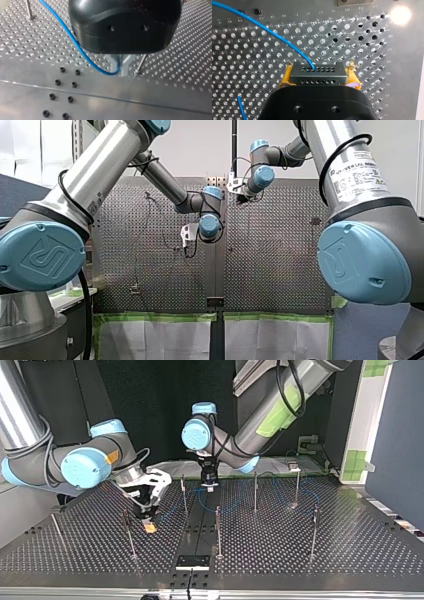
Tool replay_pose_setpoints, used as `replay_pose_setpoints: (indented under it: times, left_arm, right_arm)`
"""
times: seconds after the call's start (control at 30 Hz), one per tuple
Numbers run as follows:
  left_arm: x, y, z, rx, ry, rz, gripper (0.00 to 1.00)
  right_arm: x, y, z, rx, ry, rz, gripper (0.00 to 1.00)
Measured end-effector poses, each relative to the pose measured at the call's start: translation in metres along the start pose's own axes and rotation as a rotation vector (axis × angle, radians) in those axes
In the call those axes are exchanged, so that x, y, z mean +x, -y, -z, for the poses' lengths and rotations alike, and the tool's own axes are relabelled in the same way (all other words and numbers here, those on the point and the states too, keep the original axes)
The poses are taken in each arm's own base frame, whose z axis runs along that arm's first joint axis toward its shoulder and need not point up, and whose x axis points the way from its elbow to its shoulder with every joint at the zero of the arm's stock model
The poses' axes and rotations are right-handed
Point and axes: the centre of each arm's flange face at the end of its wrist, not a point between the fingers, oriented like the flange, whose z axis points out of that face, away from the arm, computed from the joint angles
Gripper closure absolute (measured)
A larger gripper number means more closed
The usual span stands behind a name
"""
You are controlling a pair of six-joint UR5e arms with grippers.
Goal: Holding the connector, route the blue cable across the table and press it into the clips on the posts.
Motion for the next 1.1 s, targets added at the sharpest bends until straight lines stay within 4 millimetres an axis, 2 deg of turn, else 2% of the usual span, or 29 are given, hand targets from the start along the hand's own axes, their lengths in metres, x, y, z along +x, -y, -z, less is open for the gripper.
replay_pose_setpoints:
  times: [0.1,0.13,0.37,0.53,0.67,0.73,1.0,1.03,1.1]
  left_arm:
    - [0.0004,0.0019,0.0018,0.004,-0.001,0.004,0.66]
    - [0.0005,0.0023,0.0023,0.005,-0.002,0.004,0.61]
    - [0.0008,0.004,0.0037,0.008,-0.002,0.005,0.61]
    - [0.0007,0.0045,0.0036,0.011,-0.001,0.005,0.56]
    - [0.0007,0.005,0.004,0.012,-0.001,0.005,0.56]
    - [0.0008,0.0052,0.0042,0.013,-0.001,0.005,0.51]
    - [0.0003,0.0059,0.0052,0.014,-0.001,0.005,0.51]
    - [0.0002,0.0059,0.0052,0.014,-0.001,0.005,0.44]
    - [0.0002,0.0059,0.0052,0.015,-0.001,0.005,0.44]
  right_arm:
    - [0.0,0.0,0.0,0.0,0.0,0.0,1.0]
    - [0.0,0.0,0.0,0.0,0.0,0.0,1.0]
    - [0.0,0.0,0.0,0.0,0.0,0.0,1.0]
    - [0.0,0.0,0.0,0.0,0.0,0.0,1.0]
    - [0.0,0.0,0.0,0.0,0.0,0.0,1.0]
    - [0.0,0.0,0.0,0.0,0.0,0.0,1.0]
    - [0.0,0.0,0.0,0.0,0.0,0.0,1.0]
    - [0.0,0.0,0.0,0.0,0.0,0.0,1.0]
    - [0.0,0.0,0.0,0.0,0.0,0.0,1.0]
